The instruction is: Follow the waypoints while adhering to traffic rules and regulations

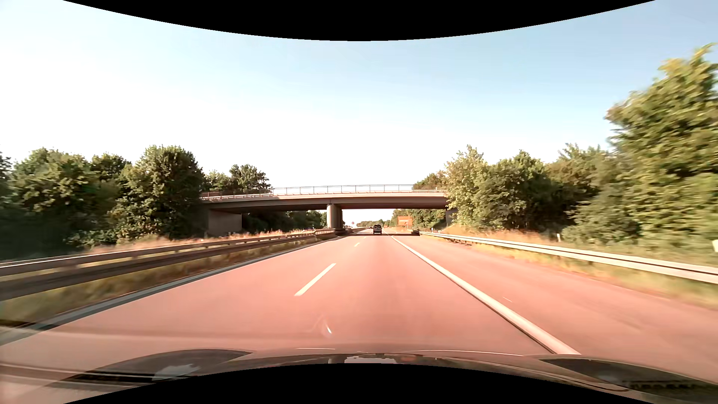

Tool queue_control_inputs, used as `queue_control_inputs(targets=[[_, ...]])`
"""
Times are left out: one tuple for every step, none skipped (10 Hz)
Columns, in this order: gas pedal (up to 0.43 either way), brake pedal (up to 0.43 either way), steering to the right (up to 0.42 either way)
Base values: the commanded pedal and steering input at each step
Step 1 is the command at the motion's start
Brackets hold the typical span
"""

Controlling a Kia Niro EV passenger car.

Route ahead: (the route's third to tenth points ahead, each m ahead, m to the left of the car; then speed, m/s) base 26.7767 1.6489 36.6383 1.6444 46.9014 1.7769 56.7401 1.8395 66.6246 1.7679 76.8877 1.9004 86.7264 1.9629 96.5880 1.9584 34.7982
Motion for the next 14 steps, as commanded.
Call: queue_control_inputs(targets=[[0.248,0.006,-0.003],[0.248,0.006,-0.002],[0.248,0.006,-0.003],[0.248,0.006,-0.002],[0.248,0.006,-0.002],[0.248,0.006,-0.003],[0.248,0.006,-0.002],[0.24,0.006,-0.002],[0.22,0.006,-0.002],[0.209,0.006,-0.002],[0.209,0.006,-0.001],[0.209,0.006,-0.001],[0.209,0.006,-0.001],[0.209,0.006,0.0]])
